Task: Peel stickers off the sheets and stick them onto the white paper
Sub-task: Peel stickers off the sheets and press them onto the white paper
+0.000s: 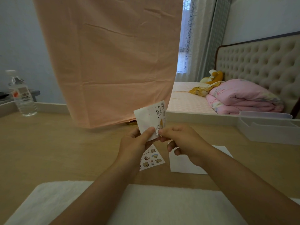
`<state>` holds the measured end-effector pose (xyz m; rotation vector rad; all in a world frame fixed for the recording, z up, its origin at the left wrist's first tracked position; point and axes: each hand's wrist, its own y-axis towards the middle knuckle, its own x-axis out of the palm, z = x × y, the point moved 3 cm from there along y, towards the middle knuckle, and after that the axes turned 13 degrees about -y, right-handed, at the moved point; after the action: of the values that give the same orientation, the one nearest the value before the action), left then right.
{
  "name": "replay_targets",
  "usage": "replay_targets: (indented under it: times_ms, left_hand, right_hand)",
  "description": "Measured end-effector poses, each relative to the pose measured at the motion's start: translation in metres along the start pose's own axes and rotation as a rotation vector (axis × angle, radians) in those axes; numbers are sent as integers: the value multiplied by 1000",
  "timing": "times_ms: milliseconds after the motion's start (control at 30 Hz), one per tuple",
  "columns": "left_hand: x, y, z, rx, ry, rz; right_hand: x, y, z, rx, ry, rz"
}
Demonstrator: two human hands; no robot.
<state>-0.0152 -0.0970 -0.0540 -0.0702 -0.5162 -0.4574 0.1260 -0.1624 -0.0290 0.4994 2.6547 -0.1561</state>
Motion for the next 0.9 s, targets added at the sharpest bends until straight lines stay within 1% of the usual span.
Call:
replay_targets:
  times_ms: [100, 200, 333, 467, 533, 733, 900]
  left_hand:
    - [2, -2, 1, 48, 60, -7]
    - [2, -2, 2, 58, 85, 31]
    - [1, -3, 3, 96, 152, 34]
    - [3, -5, 6, 212, 279, -2]
    - [5, -7, 7, 233, 311, -20]
    - [9, -10, 7, 231, 256, -34]
    - [5, -11, 7, 248, 237, 84]
  right_hand:
    - [-2, -1, -2, 26, 49, -41]
    - [-3, -1, -5, 43, 53, -32]
    - [-4, -3, -7, 27, -23, -51]
    - [-7, -5, -10, 6, -116, -88]
    - [-7, -5, -11, -1, -130, -118]
    - [-4, -3, -8, -10, -127, -84]
    - [-1, -3, -8, -18, -106, -57]
